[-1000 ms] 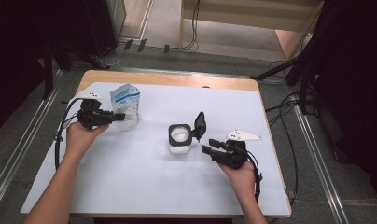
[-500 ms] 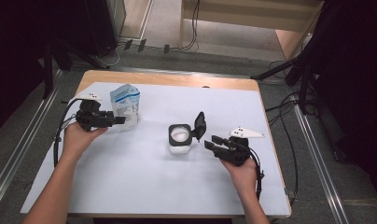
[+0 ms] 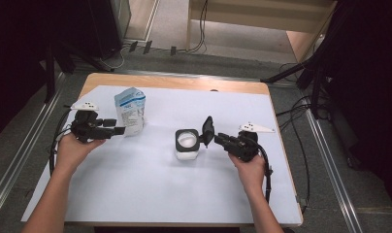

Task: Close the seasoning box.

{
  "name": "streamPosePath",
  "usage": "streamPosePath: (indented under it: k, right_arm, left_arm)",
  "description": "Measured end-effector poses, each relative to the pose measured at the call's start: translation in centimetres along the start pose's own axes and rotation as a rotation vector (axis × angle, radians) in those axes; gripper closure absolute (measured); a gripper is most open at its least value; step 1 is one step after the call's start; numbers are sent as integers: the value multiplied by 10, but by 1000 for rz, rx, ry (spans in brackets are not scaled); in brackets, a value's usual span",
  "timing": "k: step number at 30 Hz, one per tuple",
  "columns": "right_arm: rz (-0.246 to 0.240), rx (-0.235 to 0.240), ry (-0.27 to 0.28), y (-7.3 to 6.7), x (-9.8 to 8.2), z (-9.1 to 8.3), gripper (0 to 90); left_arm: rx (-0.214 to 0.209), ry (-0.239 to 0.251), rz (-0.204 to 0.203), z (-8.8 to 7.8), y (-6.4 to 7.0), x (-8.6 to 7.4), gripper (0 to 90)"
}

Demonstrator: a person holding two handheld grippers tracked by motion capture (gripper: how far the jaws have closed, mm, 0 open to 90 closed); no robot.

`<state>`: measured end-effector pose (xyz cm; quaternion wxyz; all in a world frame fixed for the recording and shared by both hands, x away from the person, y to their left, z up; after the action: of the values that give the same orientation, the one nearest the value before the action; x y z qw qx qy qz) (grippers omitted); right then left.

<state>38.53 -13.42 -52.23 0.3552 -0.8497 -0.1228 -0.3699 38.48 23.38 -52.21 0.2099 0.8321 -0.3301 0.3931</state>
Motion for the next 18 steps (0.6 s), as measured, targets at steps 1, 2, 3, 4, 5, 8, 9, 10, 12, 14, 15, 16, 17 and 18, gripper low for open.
streamPosePath:
  k: [1, 2, 3, 4, 5, 8, 9, 10, 12, 14, 15, 16, 17, 18]
  right_arm:
    - [-1, 3, -13, 0, 2, 2, 816]
    - [-4, 10, -13, -2, 5, 4, 841]
    - [-6, 21, -13, -3, 8, 5, 871]
    - [-8, 30, -16, -6, 10, 6, 884]
    - [-16, 32, -19, -7, 12, 8, 898]
    - [-25, 42, -20, -12, 20, 11, 900]
    - [-29, 51, -21, -13, 22, 12, 900]
    - [-34, 56, -25, -15, 24, 13, 900]
    - [-43, 69, -32, -18, 27, 15, 900]
    - [-53, 81, -46, -21, 28, 17, 900]
    - [-55, 90, -49, -22, 29, 19, 900]
    - [-61, 95, -54, -24, 30, 20, 900]
    - [-69, 84, -53, -24, 30, 22, 900]
    - [-70, 86, -54, -23, 31, 22, 900]
  left_arm:
    - [-2, -2, -2, -1, 0, -2, 405]
    - [0, 0, -9, -2, 0, -3, 405]
    - [-1, 3, -16, -3, 0, -4, 404]
    - [-5, 0, -21, -4, 0, -5, 403]
    - [-8, -2, -24, -5, 0, -7, 400]
    - [-15, 2, -30, -6, 3, -10, 400]
    - [-15, -4, -27, -6, 4, -13, 400]
    - [-12, -6, -25, -6, 5, -15, 400]
    - [-18, -13, -27, -6, 8, -17, 401]
    - [-18, -12, -31, -7, 11, -20, 400]
    - [-16, -10, -30, -8, 12, -21, 401]
    - [-25, -3, -39, -9, 16, -23, 401]
    - [-24, 2, -40, -9, 17, -24, 401]
    - [-24, 3, -36, -10, 19, -25, 402]
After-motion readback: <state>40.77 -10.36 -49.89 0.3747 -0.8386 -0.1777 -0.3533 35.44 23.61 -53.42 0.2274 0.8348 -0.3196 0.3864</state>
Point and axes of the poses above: each handheld gripper's, and its own axes: z roughly forward along the jaws, x roughly out of its top, y roughly to its right, the point moved 9 cm from there along z, roughly forward along the jaws, and after that the axes turned 13 degrees about z, right-handed, at the moved point
